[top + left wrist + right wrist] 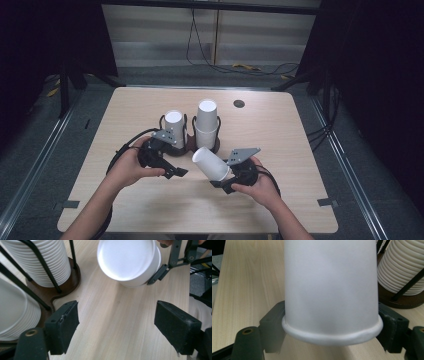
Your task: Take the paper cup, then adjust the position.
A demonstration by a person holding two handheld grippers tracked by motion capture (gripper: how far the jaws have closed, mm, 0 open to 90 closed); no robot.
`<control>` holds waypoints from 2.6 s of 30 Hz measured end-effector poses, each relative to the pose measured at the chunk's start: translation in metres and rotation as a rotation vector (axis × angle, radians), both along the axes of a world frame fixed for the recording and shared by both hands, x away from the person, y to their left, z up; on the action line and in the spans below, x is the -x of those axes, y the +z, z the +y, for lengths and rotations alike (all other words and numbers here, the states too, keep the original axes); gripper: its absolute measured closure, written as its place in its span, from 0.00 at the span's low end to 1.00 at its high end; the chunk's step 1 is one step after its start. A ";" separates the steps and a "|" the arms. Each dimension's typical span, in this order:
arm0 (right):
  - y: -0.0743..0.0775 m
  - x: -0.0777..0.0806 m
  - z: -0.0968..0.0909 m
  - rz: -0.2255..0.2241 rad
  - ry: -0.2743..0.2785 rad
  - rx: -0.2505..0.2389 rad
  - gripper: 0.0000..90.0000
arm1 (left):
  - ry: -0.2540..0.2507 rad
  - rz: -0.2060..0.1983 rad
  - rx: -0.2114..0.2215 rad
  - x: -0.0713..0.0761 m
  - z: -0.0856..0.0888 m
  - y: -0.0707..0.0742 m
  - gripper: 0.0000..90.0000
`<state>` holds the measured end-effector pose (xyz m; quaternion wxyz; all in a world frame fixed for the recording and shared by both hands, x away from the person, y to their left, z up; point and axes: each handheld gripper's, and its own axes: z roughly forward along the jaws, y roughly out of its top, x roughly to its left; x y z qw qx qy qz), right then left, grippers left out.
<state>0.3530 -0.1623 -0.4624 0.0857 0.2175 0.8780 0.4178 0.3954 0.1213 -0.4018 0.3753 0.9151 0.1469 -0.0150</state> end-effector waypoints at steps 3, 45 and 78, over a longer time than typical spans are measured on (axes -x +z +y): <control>-0.001 0.000 0.000 0.006 0.004 0.001 0.24 | -0.007 -0.003 0.005 0.000 -0.002 -0.001 0.20; 0.001 0.006 0.003 0.026 0.051 0.091 0.24 | -0.117 -0.037 -0.063 0.004 -0.031 -0.007 0.18; -0.002 0.009 0.010 0.040 0.116 0.150 0.24 | -0.188 -0.022 -0.073 0.008 -0.042 -0.015 0.25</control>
